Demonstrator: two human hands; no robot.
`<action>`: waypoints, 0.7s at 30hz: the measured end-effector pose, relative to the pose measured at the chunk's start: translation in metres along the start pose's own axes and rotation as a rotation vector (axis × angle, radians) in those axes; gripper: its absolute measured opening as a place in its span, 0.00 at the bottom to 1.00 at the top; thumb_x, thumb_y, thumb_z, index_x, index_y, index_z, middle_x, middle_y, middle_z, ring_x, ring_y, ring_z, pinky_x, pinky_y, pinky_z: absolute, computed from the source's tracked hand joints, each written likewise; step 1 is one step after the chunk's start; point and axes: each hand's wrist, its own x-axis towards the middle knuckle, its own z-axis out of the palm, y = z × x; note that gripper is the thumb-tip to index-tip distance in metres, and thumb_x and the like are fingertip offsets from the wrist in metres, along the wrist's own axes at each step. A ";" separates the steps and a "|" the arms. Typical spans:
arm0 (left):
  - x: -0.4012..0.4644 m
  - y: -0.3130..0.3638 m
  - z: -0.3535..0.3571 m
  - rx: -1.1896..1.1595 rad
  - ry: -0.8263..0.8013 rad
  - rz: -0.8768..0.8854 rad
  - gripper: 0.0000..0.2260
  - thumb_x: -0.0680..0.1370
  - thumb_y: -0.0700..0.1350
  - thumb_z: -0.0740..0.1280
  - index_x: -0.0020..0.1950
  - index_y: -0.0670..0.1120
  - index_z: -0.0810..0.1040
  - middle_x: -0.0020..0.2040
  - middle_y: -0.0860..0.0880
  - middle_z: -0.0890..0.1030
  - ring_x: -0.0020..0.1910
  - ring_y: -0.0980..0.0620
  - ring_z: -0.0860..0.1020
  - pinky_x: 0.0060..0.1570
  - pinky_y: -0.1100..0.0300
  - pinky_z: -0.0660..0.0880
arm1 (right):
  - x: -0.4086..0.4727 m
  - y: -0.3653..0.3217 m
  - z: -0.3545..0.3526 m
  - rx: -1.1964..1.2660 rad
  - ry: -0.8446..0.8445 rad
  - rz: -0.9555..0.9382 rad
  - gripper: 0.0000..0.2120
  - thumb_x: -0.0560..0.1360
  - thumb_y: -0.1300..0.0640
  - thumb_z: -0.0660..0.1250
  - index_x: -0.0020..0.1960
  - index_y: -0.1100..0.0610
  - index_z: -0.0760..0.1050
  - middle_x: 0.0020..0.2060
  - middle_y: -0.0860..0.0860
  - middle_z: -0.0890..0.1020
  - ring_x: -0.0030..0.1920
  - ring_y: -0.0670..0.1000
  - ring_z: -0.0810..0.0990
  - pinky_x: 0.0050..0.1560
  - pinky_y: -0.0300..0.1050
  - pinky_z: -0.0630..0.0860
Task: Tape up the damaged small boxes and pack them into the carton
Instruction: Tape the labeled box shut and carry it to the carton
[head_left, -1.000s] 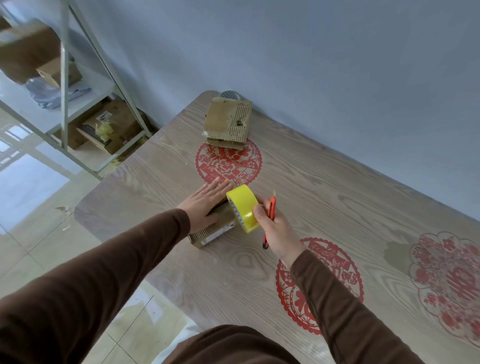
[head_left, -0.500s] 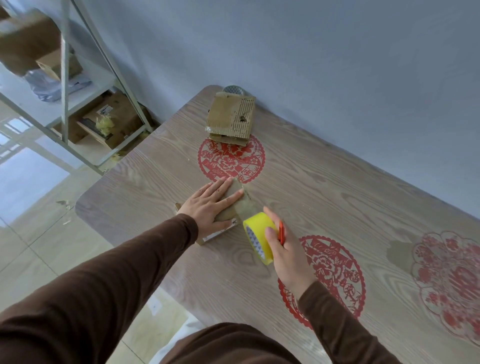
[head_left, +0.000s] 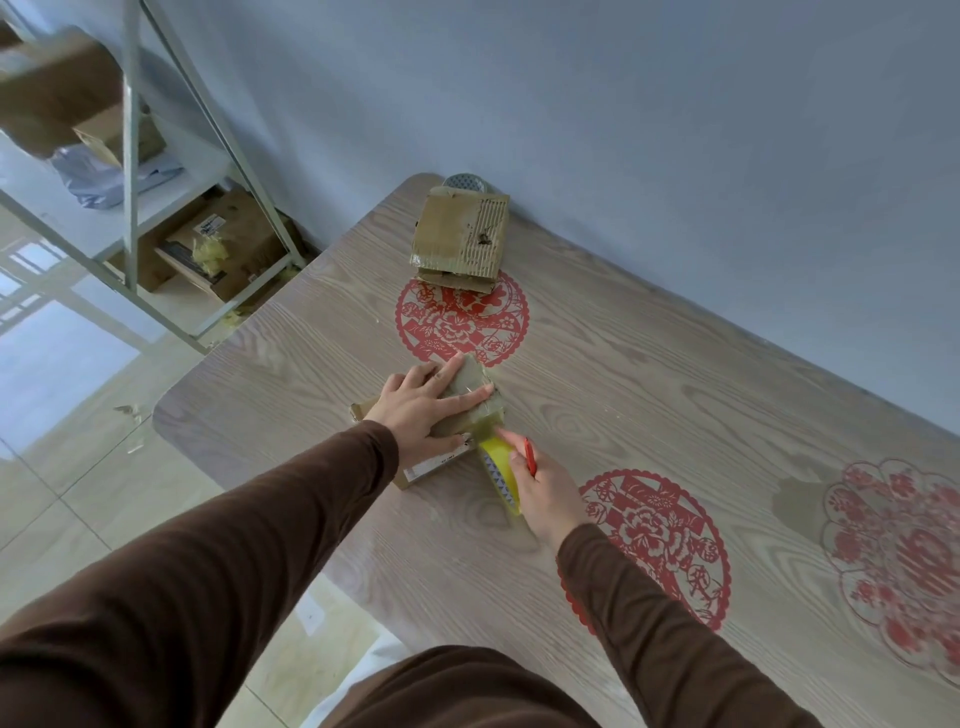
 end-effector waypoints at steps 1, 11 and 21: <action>0.001 -0.002 -0.007 -0.070 -0.037 -0.025 0.32 0.78 0.63 0.62 0.75 0.76 0.45 0.83 0.52 0.45 0.77 0.42 0.53 0.72 0.41 0.58 | 0.001 -0.004 -0.003 0.016 0.001 -0.011 0.19 0.86 0.53 0.54 0.73 0.42 0.72 0.68 0.45 0.78 0.69 0.45 0.74 0.66 0.36 0.69; 0.013 -0.018 -0.007 -0.464 -0.171 -0.172 0.28 0.83 0.41 0.59 0.77 0.69 0.59 0.77 0.55 0.68 0.69 0.50 0.74 0.71 0.52 0.69 | 0.008 -0.051 -0.027 0.191 -0.096 -0.144 0.18 0.85 0.51 0.58 0.74 0.40 0.69 0.71 0.36 0.71 0.67 0.32 0.68 0.67 0.34 0.65; -0.020 0.002 0.021 0.063 -0.098 0.058 0.65 0.58 0.88 0.46 0.81 0.47 0.34 0.79 0.48 0.31 0.79 0.52 0.32 0.78 0.52 0.35 | -0.006 -0.023 -0.014 0.193 -0.152 -0.094 0.26 0.83 0.43 0.60 0.78 0.47 0.61 0.71 0.37 0.72 0.65 0.32 0.72 0.69 0.40 0.70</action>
